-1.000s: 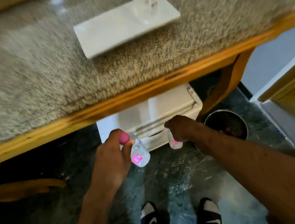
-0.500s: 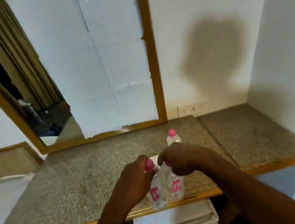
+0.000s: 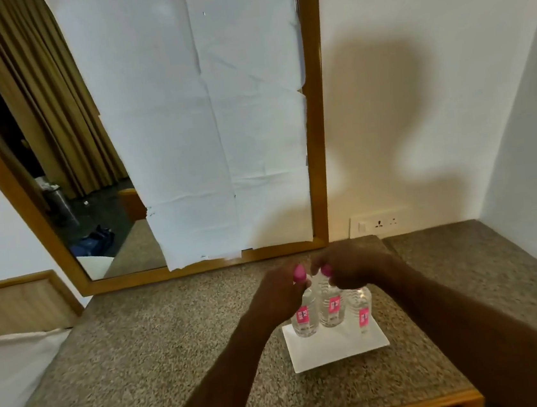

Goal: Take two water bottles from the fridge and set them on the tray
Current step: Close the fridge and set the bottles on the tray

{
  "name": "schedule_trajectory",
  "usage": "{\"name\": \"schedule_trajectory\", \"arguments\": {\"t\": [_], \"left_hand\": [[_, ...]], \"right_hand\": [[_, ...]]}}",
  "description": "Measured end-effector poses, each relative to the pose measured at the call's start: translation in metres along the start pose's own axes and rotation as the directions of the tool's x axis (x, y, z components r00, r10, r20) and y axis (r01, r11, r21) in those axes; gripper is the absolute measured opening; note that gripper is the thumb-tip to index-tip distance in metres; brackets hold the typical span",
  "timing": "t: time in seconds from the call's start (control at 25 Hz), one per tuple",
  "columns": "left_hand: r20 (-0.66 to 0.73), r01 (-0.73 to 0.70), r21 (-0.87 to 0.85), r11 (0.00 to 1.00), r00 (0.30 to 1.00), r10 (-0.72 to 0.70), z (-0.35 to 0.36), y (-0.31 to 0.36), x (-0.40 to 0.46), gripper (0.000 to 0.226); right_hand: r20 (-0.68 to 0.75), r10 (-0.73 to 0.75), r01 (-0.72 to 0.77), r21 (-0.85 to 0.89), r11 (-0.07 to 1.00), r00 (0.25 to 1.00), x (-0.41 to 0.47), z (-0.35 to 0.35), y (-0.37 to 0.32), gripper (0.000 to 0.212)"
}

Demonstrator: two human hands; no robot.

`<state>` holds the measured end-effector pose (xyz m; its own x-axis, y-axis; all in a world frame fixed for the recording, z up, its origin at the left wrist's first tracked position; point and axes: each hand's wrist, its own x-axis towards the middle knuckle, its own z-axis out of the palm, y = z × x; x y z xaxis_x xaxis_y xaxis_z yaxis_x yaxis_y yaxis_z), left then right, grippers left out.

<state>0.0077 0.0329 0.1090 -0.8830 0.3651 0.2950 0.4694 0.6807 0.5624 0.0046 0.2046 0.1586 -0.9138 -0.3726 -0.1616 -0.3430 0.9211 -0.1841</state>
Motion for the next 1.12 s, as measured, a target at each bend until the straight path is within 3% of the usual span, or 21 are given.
{"name": "schedule_trajectory", "arguments": {"t": [0.24, 0.6, 0.88, 1.12], "left_hand": [[0.089, 0.045, 0.007, 0.999, 0.995, -0.046, 0.036, -0.034, 0.018, 0.018], [0.149, 0.131, 0.014, 0.991, 0.980, -0.132, 0.062, -0.051, 0.026, 0.020], [0.140, 0.095, -0.013, 0.995, 0.986, -0.092, 0.066, -0.061, 0.032, 0.018], [0.192, 0.034, 0.070, 0.997, 0.980, -0.047, 0.067, -0.063, 0.040, 0.028]], "right_hand": [[0.071, 0.040, -0.049, 0.128, 0.991, 0.997, 0.030, 0.039, 0.028, 0.036], [0.109, -0.012, 0.011, 0.003, 1.000, 0.994, 0.053, 0.068, 0.049, 0.036], [0.171, 0.013, -0.029, 0.091, 0.995, 0.985, 0.066, 0.068, 0.056, 0.041], [0.218, 0.032, -0.069, 0.163, 0.984, 0.975, 0.070, 0.066, 0.057, 0.049]]}}
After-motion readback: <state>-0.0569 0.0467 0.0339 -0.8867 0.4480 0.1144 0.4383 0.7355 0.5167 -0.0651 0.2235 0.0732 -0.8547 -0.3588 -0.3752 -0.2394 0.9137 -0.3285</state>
